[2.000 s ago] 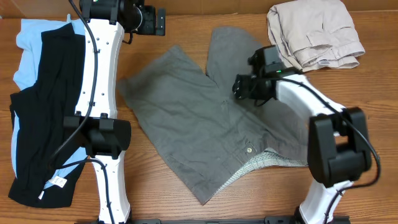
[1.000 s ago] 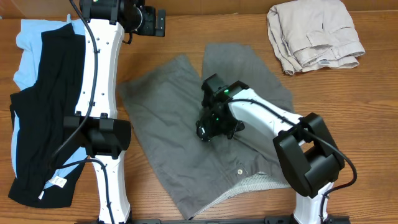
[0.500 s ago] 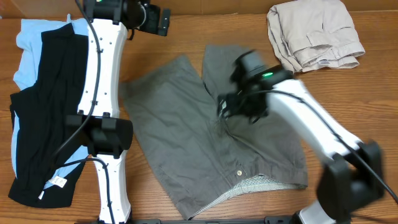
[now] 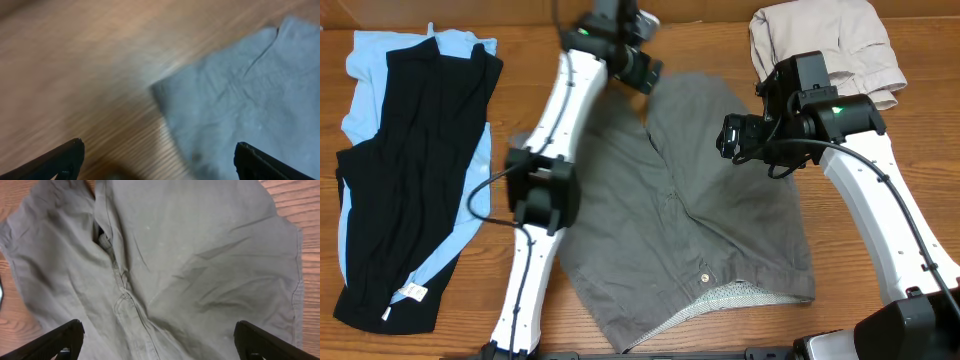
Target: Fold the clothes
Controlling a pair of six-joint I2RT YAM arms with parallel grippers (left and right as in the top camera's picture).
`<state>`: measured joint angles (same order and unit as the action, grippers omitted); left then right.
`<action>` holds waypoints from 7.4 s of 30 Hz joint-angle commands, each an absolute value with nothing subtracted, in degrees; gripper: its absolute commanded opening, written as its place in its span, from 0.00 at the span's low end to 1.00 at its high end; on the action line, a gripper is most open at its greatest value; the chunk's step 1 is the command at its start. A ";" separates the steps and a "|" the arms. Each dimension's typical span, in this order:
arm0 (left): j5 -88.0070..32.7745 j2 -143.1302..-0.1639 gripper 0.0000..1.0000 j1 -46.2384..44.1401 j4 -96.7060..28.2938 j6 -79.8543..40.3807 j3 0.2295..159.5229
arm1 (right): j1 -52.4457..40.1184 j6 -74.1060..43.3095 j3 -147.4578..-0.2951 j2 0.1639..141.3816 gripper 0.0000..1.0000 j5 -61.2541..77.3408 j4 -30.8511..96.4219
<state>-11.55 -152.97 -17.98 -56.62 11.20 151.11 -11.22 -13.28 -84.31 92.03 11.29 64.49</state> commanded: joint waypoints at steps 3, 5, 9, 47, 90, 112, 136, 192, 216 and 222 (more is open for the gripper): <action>-8.73 -156.68 0.96 -21.87 -53.52 12.64 151.13 | -11.22 -13.10 -84.66 92.05 0.99 8.91 64.38; -7.88 -157.25 0.95 -22.44 -52.88 12.64 151.11 | -11.20 -13.13 -84.66 92.05 0.99 8.60 64.36; -3.88 -160.11 0.89 -23.77 -52.51 11.29 151.13 | -11.22 -13.08 -84.66 92.05 0.99 8.34 64.34; 1.26 -161.88 0.05 1.52 -83.53 -12.95 171.85 | -11.22 -13.76 -84.60 96.33 0.95 9.13 57.04; -6.90 -139.72 0.83 2.17 -92.58 -8.97 179.83 | -11.22 -28.62 -59.64 106.54 0.45 11.57 24.27; -6.90 -139.74 0.83 2.09 -92.77 -8.99 179.74 | -0.62 -16.53 -72.62 106.54 0.04 9.26 31.81; -7.03 -137.75 0.83 -0.14 -93.80 -3.22 179.85 | 6.02 -11.62 -92.88 104.81 1.00 6.70 50.54; -9.02 -159.15 0.79 -6.98 -67.29 5.58 161.23 | -14.98 -29.56 -90.08 90.80 1.00 -4.21 67.55; 4.23 -160.94 0.93 -7.44 -75.79 -1.02 150.74 | -15.00 -29.58 -90.06 90.80 1.00 -2.39 67.57; 6.42 -160.94 0.95 -3.16 -84.18 -10.15 147.79 | -15.00 -29.58 -90.06 90.80 1.00 -2.26 67.48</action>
<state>1.87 -157.84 -7.20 -79.94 -4.75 151.98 -15.03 -29.95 -90.19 90.98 -2.74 67.88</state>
